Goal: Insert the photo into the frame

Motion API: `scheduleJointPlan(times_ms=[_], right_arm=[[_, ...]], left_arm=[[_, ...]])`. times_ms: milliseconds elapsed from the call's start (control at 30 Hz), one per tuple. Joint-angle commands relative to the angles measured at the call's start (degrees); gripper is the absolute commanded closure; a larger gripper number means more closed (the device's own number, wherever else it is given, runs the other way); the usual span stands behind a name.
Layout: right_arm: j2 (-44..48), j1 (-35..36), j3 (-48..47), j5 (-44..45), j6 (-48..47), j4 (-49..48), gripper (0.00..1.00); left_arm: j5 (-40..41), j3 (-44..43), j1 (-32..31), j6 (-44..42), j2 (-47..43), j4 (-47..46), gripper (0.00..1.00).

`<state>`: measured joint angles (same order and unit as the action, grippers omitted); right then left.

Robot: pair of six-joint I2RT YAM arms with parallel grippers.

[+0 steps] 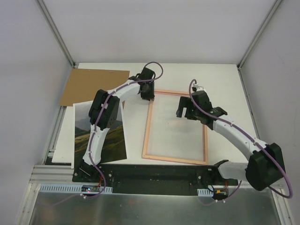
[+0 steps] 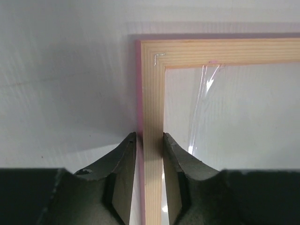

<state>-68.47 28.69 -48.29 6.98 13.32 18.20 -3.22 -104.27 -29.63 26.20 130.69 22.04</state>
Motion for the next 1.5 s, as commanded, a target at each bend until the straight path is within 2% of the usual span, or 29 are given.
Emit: scheduleJointPlan(times_ms=[0, 167, 233, 367, 433, 500, 567, 600, 700, 1000, 1467], right_arm=[[-8.42, -0.21, -7.77, -1.88, 0.74, -2.90, 0.04], [-20.81, -0.38, -16.99, -4.78, 2.76, -5.62, 0.01], [-26.34, -0.21, -21.91, -6.36, 3.37, -6.42, 0.09], [-35.23, -0.21, -28.68, -11.63, 5.13, -8.79, 0.31], [-38.92, -0.21, -31.59, -13.04, 6.10, -9.75, 0.46], [-42.61, -0.30, -35.01, -14.62, 6.89, -10.37, 0.65], [-46.21, -0.30, -38.09, -15.77, 7.94, -10.37, 0.77], [-47.71, -0.21, -39.32, -16.38, 8.38, -10.46, 0.83], [-51.14, -0.30, -42.58, -17.35, 9.44, -10.73, 0.90], [-57.83, -0.39, -48.12, -18.15, 11.37, -10.99, 0.98], [-62.14, -0.39, -51.02, -18.32, 12.52, -9.94, 0.99]], left_arm=[[-3.28, 3.10, 0.27, 1.05, -7.19, 2.39, 0.71], [-4.16, 8.89, 1.15, 1.58, -13.35, 1.16, 0.68], [-5.21, 12.23, 1.41, 1.75, -16.60, -0.33, 0.68], [-6.09, 17.25, 1.94, 2.28, -20.21, -1.12, 0.74], [-7.14, 19.09, 2.03, 2.98, -20.74, -1.30, 0.78], [-8.46, 21.20, 2.03, 3.95, -20.92, -2.61, 0.82], [-9.08, 22.70, 2.03, 4.74, -20.57, -3.32, 0.87], [-9.52, 23.23, 2.03, 4.74, -20.22, -3.67, 0.88], [-10.22, 23.58, 2.03, 4.48, -18.90, -3.76, 0.94], [-13.21, 23.06, 1.94, 4.57, -16.70, -4.38, 0.99], [-15.41, 21.74, 1.85, 4.30, -14.68, -4.29, 1.00]])
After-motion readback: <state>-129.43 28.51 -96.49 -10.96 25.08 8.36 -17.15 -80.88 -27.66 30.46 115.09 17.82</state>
